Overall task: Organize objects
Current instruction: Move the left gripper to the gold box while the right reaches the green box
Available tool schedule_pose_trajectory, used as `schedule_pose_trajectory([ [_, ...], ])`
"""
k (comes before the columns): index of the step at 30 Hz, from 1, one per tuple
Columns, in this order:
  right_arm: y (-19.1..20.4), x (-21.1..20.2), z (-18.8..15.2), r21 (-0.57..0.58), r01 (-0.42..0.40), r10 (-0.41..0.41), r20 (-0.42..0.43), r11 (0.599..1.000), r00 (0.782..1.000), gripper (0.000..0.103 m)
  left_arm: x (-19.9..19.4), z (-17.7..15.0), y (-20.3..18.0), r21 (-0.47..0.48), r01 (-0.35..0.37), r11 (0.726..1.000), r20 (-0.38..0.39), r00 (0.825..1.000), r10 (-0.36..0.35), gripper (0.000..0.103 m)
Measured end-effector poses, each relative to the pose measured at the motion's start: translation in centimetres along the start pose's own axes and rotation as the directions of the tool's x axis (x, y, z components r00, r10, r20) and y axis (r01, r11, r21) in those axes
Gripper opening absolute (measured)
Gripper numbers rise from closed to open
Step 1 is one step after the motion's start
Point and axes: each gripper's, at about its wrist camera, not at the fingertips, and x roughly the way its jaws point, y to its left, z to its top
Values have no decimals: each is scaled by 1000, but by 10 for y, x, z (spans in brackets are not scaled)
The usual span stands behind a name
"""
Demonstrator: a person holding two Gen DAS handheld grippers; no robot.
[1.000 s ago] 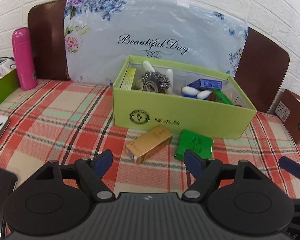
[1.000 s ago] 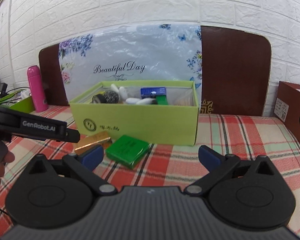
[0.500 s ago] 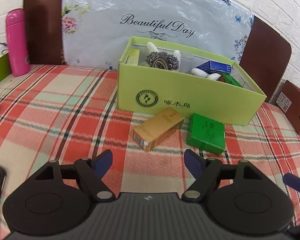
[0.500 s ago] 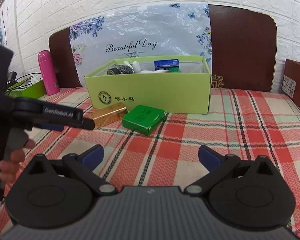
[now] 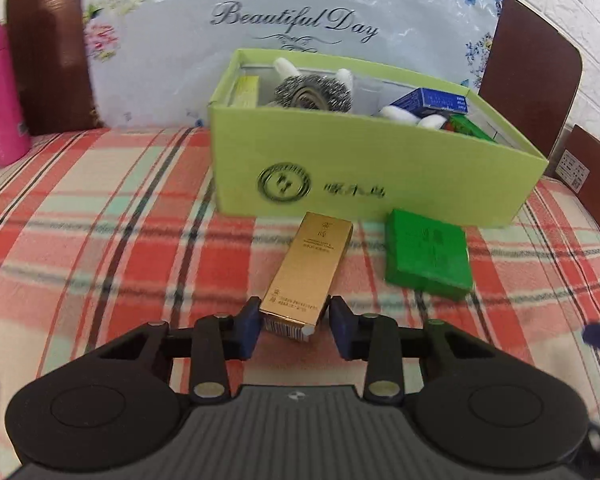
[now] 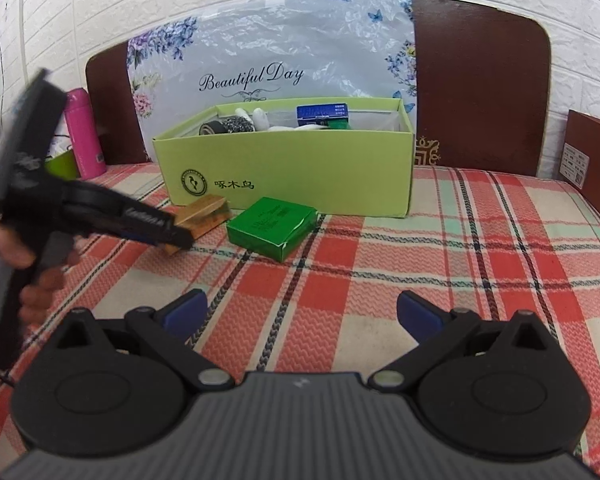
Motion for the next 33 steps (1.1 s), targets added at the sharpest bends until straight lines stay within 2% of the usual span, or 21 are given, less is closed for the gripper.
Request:
schedule_pose_trajectory([
  [3,7,18,9,-34,25,-26,-9,999,1000,103,-19,-20,6,-53,-61,997,8,998,62,39],
  [7,15,44,31,-20,59,-59,-28,998,998,103,-34,-37,15,-90,-91,992,7,996,92,39],
  [10,24,66,47,28,47,-46,-43,998,998,103,-37,-38,16,-96,-90,991,4,996,90,39],
  [15,40,104,58,71,136,-129,-93,988,987,101,-34,-38,14,-86,-92,992,3,996,93,39],
  [16,40,108,57,63,143,-137,-95,988,986,94,-34,-38,14,-84,-90,992,4,996,91,39],
  [17,38,108,55,55,130,-125,-97,990,987,67,-34,-38,14,-81,-87,993,5,996,87,39],
  [20,26,95,46,22,40,-37,-92,999,995,64,-32,-38,14,-72,-79,994,7,997,80,39],
  [24,15,62,20,-132,-59,49,-78,990,996,64,-32,-38,11,-57,-79,995,5,997,80,38],
  [26,8,43,7,-170,-53,42,-70,984,997,65,-33,-39,7,-54,-67,996,0,998,67,38],
  [31,-14,4,-19,-188,7,-22,-77,982,997,66,-37,-40,-7,-28,38,999,-18,999,-38,38],
  [33,-19,-5,-24,-160,28,-41,-80,987,996,71,-37,-38,-10,-24,5,1000,-12,1000,-5,44],
])
